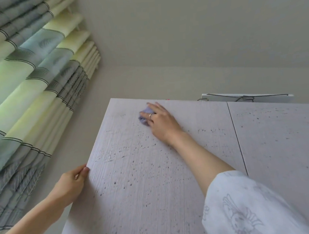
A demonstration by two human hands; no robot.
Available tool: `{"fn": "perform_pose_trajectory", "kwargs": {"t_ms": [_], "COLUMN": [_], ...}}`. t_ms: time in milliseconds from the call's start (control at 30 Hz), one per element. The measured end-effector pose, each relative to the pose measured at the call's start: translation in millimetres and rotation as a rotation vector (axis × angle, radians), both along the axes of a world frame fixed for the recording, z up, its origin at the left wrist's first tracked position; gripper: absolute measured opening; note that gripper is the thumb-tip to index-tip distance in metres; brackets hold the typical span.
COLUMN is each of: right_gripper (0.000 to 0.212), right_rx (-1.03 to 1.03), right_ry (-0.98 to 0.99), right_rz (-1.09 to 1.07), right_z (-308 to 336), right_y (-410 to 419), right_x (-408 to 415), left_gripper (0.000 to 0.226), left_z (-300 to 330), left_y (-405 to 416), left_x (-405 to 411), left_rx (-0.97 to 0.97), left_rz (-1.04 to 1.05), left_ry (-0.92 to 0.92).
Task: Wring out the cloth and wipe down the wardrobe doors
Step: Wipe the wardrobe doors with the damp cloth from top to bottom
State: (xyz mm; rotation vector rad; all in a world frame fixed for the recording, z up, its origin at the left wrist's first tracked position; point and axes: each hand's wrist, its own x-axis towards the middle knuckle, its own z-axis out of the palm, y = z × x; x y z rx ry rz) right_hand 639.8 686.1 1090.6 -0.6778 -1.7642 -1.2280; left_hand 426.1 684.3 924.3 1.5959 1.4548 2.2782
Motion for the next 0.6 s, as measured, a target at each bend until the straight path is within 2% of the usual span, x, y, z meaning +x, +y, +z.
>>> {"fn": "perform_pose_trajectory", "kwargs": {"t_ms": [67,100,133,233,300,367,467,600], "right_gripper": [0.041,0.039,0.036,0.04,0.043,0.045,0.044,0.054], "right_rx": [0.038,0.058,0.101,0.093,0.134,0.128,0.135,0.107], "right_ry": [-0.098,-0.074,-0.001,0.491,0.655,0.75,0.764,0.53], "right_rz": [-0.012,0.0,-0.02,0.061,-0.053,-0.058,-0.069,-0.096], "right_z": [-2.8,-0.7,2.1,12.3,13.7,18.0,31.1,28.7], "right_y": [1.2,1.8,1.0,-0.5,-0.5,-0.4,1.4,5.1], "right_x": [13.9,27.7,46.4,100.7,119.1,118.0,95.1,24.0], "left_gripper": [0.033,0.033,0.033,0.032,0.031,0.029,0.026,0.029], "left_z": [0.7,0.8,0.8,0.4,0.0,-0.3,-0.6,-1.5], "left_y": [-0.8,-1.8,-2.5,-2.3,-1.8,-0.3,1.2,1.4], "left_x": [-0.9,-1.4,-1.5,-1.2,-1.8,-4.1,-4.5,-8.1], "left_rx": [-0.013,-0.018,-0.019,-0.011,-0.018,-0.019,-0.011,-0.03], "left_rz": [-0.021,-0.027,-0.033,-0.055,-0.06,-0.058,-0.06,-0.05], "left_ry": [-0.008,-0.005,-0.001,0.0,0.001,0.01,0.025,0.065]}}
